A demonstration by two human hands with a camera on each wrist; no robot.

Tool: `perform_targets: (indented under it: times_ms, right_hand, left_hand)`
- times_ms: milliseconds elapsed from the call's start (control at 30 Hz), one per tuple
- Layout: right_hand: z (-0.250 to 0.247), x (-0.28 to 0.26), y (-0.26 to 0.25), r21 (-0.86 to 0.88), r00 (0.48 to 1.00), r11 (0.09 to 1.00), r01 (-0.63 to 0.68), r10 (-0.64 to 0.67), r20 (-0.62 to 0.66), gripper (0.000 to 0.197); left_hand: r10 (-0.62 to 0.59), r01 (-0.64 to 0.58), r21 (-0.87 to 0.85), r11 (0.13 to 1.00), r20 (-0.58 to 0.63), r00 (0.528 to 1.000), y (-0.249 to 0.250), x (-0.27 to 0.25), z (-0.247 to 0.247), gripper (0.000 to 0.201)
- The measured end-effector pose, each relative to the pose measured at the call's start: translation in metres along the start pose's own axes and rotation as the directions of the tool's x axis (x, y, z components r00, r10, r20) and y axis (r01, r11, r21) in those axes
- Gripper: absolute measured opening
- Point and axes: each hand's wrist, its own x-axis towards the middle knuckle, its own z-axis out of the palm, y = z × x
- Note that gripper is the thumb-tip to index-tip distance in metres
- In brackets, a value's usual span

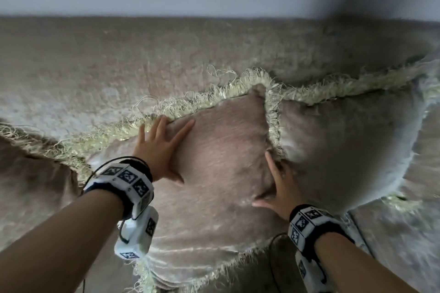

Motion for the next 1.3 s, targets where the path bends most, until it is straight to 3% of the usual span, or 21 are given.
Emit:
perform_targets:
  times_ms: [133,267,400,567,733,900,1033,1166,1300]
  right_hand:
    - [0.010,0.016,0.002,0.087,0.996,0.993,0.084,-0.085,0.005,0.134]
    - [0.025,0.025,0.002,0.112,0.997,0.991,0.080,-0.078,-0.022,0.143]
    - [0.028,0.028,0.000,0.049,0.999,0.998,0.026,-0.025,-0.025,0.147]
    - [0.026,0.017,0.002,0.026,0.999,1.000,0.009,-0.008,-0.031,0.146]
    - [0.001,0.002,-0.011,-0.094,1.000,0.996,0.004,-0.004,0.000,0.140]
    - [-0.032,-0.020,-0.052,-0.245,1.000,0.970,0.003,0.004,0.029,0.140]
    - [-0.046,-0.022,-0.095,-0.359,0.992,0.925,0.125,-0.120,0.036,0.142]
    - [-0.057,-0.023,-0.145,-0.471,0.977,0.857,0.207,-0.208,0.052,0.135]
    - [-0.055,-0.014,-0.176,-0.517,0.961,0.828,0.215,-0.273,-0.038,0.130]
  left_hand:
    - [0.008,-0.011,0.052,0.999,0.051,0.999,-0.009,0.009,-0.003,0.139]
    - [-0.001,-0.009,0.107,0.994,0.099,0.995,-0.007,0.012,-0.008,0.135]
    - [0.037,-0.037,-0.004,0.999,0.150,0.988,-0.001,0.009,-0.008,0.131]
    - [0.113,-0.110,-0.073,0.991,0.035,0.993,0.006,-0.007,-0.004,0.133]
    - [0.098,-0.100,-0.082,0.992,-0.034,0.995,0.011,-0.028,-0.020,0.133]
    - [0.009,-0.016,-0.130,0.991,-0.056,0.998,-0.007,-0.067,-0.046,0.133]
    - [-0.166,0.140,-0.225,0.964,-0.104,0.981,-0.028,-0.111,-0.044,0.136]
    - [-0.292,0.220,-0.276,0.936,-0.254,0.922,-0.058,-0.141,-0.031,0.138]
    - [-0.399,0.309,-0.274,0.911,-0.391,0.829,-0.083,-0.150,-0.034,0.132]
